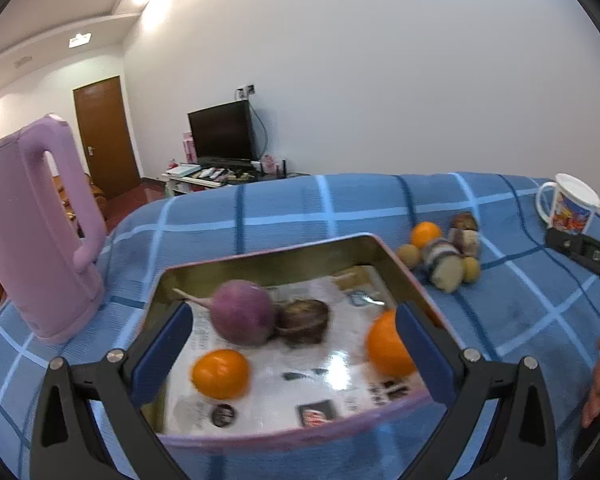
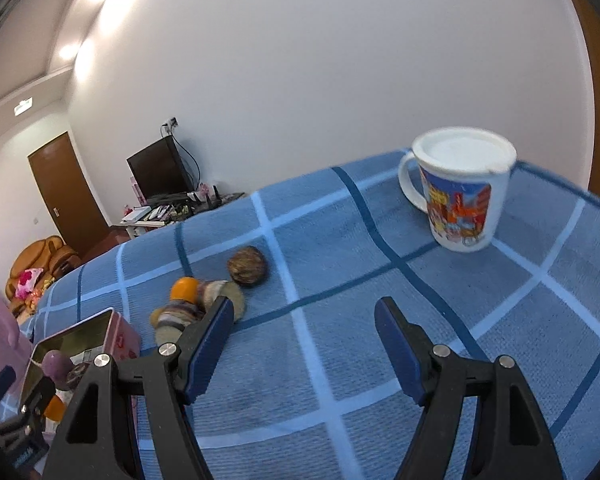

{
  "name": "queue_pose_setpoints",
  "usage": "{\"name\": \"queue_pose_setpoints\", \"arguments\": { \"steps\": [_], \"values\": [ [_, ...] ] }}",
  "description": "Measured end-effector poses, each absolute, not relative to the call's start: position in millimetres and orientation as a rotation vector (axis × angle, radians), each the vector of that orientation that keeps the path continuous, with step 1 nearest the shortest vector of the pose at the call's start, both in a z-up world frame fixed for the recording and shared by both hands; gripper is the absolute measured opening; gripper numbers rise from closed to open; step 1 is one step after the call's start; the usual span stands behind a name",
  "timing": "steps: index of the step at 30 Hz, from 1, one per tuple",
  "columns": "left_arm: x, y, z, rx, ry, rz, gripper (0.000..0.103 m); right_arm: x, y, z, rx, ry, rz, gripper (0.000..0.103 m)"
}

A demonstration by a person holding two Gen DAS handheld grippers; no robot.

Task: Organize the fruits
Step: 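Close the right tool on the yellow-brown round fruit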

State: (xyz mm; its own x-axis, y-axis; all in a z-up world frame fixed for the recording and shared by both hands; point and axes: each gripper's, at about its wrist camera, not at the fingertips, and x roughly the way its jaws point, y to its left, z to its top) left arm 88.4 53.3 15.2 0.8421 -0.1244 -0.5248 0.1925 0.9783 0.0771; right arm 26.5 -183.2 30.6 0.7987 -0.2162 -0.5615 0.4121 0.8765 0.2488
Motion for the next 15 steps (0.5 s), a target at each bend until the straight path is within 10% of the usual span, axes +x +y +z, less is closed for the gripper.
{"name": "queue_pose_setpoints", "arguments": {
  "steps": [11, 15],
  "values": [
    [66.5, 5.5, 12.6, 0.142, 0.586, -0.262, 0.103, 48.9, -175.6, 22.2, 0.36, 0.656, -0.209, 0.074],
    [61.6, 0.0, 14.4, 0.164, 0.567, -0.274, 0.103, 67.5, -161.2, 18.3, 0.363, 0.706, -0.095, 0.055]
  ]
}}
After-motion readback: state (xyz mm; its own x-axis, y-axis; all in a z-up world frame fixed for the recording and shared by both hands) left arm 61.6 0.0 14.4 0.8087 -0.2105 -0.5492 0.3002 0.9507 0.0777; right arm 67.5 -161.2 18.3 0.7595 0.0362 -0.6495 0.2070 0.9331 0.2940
